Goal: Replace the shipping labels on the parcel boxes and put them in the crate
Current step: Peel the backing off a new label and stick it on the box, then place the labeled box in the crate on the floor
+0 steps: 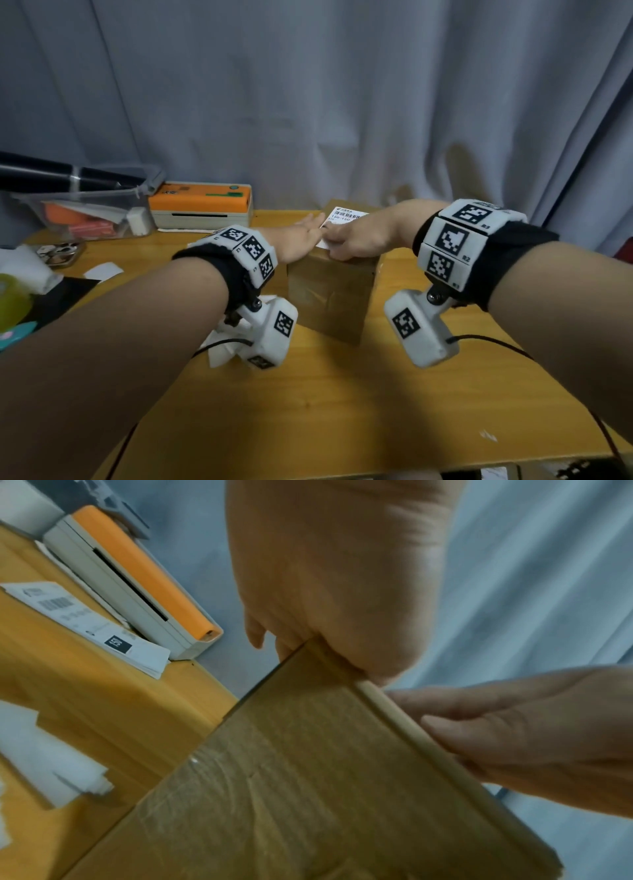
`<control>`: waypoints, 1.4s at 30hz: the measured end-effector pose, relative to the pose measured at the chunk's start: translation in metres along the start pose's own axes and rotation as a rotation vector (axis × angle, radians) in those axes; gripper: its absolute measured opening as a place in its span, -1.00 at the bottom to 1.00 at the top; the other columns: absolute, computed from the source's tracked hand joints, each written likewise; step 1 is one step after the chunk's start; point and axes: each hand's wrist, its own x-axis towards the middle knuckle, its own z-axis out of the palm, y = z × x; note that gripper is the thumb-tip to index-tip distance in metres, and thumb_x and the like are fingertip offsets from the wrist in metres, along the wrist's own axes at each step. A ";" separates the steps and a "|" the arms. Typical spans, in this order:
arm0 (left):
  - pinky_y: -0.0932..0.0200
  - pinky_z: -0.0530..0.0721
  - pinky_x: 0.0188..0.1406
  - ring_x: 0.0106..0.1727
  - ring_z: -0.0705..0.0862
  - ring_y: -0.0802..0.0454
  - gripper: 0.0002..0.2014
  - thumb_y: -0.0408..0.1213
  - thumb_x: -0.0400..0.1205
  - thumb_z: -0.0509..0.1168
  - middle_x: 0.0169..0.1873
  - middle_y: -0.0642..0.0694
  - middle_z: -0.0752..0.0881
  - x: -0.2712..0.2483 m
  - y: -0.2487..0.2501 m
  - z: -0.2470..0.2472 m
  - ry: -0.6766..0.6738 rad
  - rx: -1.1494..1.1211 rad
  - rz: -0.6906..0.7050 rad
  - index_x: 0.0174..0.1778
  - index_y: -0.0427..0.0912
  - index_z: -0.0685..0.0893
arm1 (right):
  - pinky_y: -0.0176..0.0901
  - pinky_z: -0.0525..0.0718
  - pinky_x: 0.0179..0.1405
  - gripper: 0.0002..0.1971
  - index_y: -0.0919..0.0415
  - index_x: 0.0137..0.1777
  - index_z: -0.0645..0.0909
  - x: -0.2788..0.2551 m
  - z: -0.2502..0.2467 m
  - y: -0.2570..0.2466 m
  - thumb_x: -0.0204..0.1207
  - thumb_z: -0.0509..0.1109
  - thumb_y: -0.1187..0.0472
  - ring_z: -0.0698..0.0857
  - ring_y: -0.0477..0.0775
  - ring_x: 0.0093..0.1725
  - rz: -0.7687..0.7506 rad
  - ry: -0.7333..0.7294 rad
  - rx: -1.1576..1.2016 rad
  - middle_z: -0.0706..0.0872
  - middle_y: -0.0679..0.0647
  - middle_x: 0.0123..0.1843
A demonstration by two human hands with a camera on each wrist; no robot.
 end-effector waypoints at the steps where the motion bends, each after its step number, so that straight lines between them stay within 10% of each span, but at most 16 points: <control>1: -0.02 -0.16 0.65 0.68 -0.13 0.01 -0.49 -0.11 0.78 -0.23 0.67 -0.05 -0.17 -0.001 0.003 -0.001 0.023 0.073 -0.014 0.67 -0.05 -0.12 | 0.10 0.26 0.54 -0.54 0.09 0.54 0.31 -0.003 0.000 0.004 0.69 0.07 -0.01 0.36 0.17 0.51 0.006 0.025 0.026 0.39 0.08 0.55; 4: -0.11 -0.19 0.64 0.68 -0.16 0.04 -0.48 -0.04 0.77 -0.19 0.67 0.04 -0.18 -0.005 0.015 0.000 0.075 0.226 0.059 0.68 0.01 -0.10 | -0.05 0.36 0.38 -0.61 0.12 0.41 0.43 -0.012 0.005 0.010 0.69 0.07 -0.04 0.49 0.16 0.37 0.017 0.151 0.059 0.55 0.10 0.37; 11: -0.34 -0.28 0.58 0.68 -0.23 -0.04 -0.49 0.15 0.72 -0.32 0.65 0.17 -0.21 -0.009 0.004 -0.006 -0.054 0.364 -0.072 0.62 0.28 -0.20 | 0.17 -0.18 0.65 -0.48 -0.14 0.66 -0.21 -0.009 0.024 0.026 0.73 -0.22 -0.10 -0.14 0.23 0.69 0.167 0.065 -0.006 -0.18 0.10 0.72; 14: -0.27 -0.20 0.61 0.68 -0.17 -0.11 -0.52 0.09 0.75 -0.30 0.67 0.03 -0.17 -0.017 0.003 -0.011 -0.051 0.346 -0.111 0.62 0.28 -0.17 | 0.19 -0.14 0.64 -0.50 -0.11 0.67 -0.16 -0.013 0.027 0.025 0.75 -0.23 -0.03 -0.11 0.24 0.69 0.229 0.103 0.079 -0.07 0.26 0.70; 18: 0.08 0.09 0.61 0.66 0.11 -0.11 -0.50 -0.19 0.78 -0.11 0.65 -0.22 0.09 -0.026 0.002 -0.019 0.120 0.084 -0.113 0.66 -0.20 0.07 | 0.01 0.32 0.47 -0.48 0.17 0.62 0.13 -0.013 0.034 0.019 0.70 0.11 0.09 0.32 0.27 0.56 0.207 0.346 0.505 0.39 0.26 0.50; 22: -0.10 0.59 0.33 0.28 0.61 -0.18 -0.48 0.08 0.71 0.00 0.30 -0.25 0.62 -0.023 0.002 -0.001 0.167 -0.416 -0.166 0.36 -0.24 0.54 | 0.18 0.53 0.38 -0.08 0.32 0.63 -0.01 -0.003 0.050 0.020 0.48 0.41 -0.11 0.46 0.29 0.45 0.385 0.591 1.154 0.39 0.20 0.54; 26: 0.01 0.67 0.09 0.10 0.71 -0.19 -0.44 0.17 0.65 0.11 0.08 -0.24 0.73 -0.018 0.012 0.014 0.211 -0.611 -0.197 0.19 -0.28 0.65 | 0.10 0.62 0.26 -0.45 0.36 0.37 0.46 -0.006 0.064 0.020 0.51 0.44 0.02 0.64 0.26 0.22 0.409 0.542 1.463 0.65 0.09 0.09; 31: 0.08 0.73 -0.21 -0.10 0.75 -0.13 -0.52 0.08 0.54 0.33 -0.04 -0.23 0.75 -0.008 0.036 0.013 0.230 -0.736 -0.095 0.13 -0.29 0.63 | 0.05 0.71 0.10 -0.70 0.27 -0.07 0.63 -0.020 0.059 0.027 0.37 0.58 0.08 0.74 0.18 -0.04 0.350 0.702 1.518 0.75 0.13 -0.12; 36: 0.08 0.56 -0.15 -0.22 0.62 -0.14 -0.65 0.03 0.61 0.25 -0.25 -0.27 0.65 0.001 0.083 0.007 0.375 -0.754 0.114 -0.35 -0.16 0.51 | 0.14 0.76 0.05 -0.24 0.28 0.27 0.55 -0.065 0.052 0.062 0.15 0.66 -0.13 0.78 0.20 0.00 0.428 0.933 1.503 0.76 0.16 0.12; 42: -0.12 0.73 0.07 -0.03 0.77 -0.12 -0.57 0.14 0.61 0.12 -0.07 -0.16 0.78 -0.004 0.167 0.037 0.273 -0.903 0.266 -0.04 -0.20 0.62 | 0.07 0.71 0.14 -0.14 0.21 0.37 0.33 -0.137 0.093 0.102 0.21 0.59 -0.25 0.68 0.08 0.13 0.634 1.194 1.310 0.64 0.05 0.21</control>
